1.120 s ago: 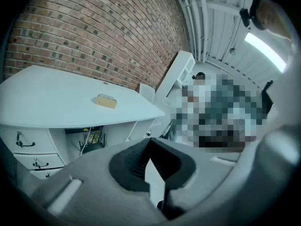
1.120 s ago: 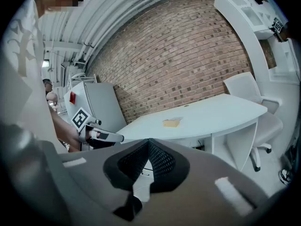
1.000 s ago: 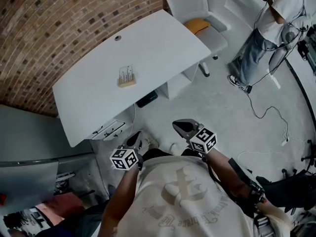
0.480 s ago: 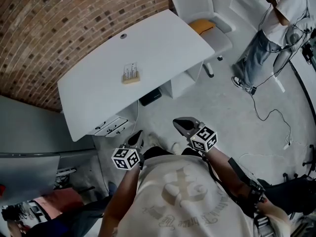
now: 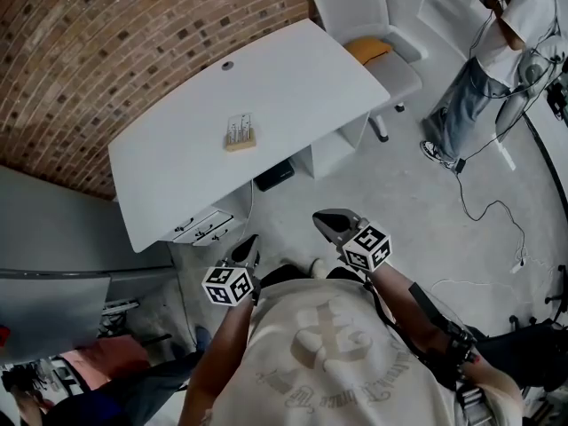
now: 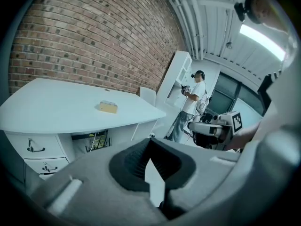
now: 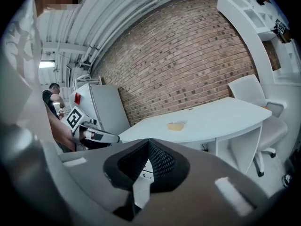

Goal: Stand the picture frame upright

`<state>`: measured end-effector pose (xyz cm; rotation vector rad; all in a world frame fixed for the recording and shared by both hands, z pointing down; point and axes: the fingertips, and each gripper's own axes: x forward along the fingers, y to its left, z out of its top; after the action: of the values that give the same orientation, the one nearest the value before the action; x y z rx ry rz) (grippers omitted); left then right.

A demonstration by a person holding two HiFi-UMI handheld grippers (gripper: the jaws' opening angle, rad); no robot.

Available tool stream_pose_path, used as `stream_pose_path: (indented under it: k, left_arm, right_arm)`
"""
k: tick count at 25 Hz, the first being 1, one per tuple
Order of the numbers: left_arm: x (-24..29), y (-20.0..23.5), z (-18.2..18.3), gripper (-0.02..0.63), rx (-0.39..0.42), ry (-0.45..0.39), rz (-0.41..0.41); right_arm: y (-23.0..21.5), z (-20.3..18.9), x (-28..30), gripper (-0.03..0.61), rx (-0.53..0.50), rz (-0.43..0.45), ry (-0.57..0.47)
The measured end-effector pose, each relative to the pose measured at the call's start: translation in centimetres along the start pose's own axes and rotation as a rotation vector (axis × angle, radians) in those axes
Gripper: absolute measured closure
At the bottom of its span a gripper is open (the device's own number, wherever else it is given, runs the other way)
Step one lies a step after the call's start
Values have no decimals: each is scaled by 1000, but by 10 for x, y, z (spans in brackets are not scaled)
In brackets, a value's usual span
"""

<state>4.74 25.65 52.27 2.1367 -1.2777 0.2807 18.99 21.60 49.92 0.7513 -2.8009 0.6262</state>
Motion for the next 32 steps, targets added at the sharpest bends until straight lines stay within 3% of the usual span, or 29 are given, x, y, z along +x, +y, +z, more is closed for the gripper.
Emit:
stream_pose_path:
  k: [19,32]
  left_arm:
    - [-11,20,3,612,-18,-24,43]
    - [40,47,34,612,-28,-22,2]
  right_arm:
    - [-6,6,25,572,3,-9,18]
    - [-44,18,47,572,-43,-75,98]
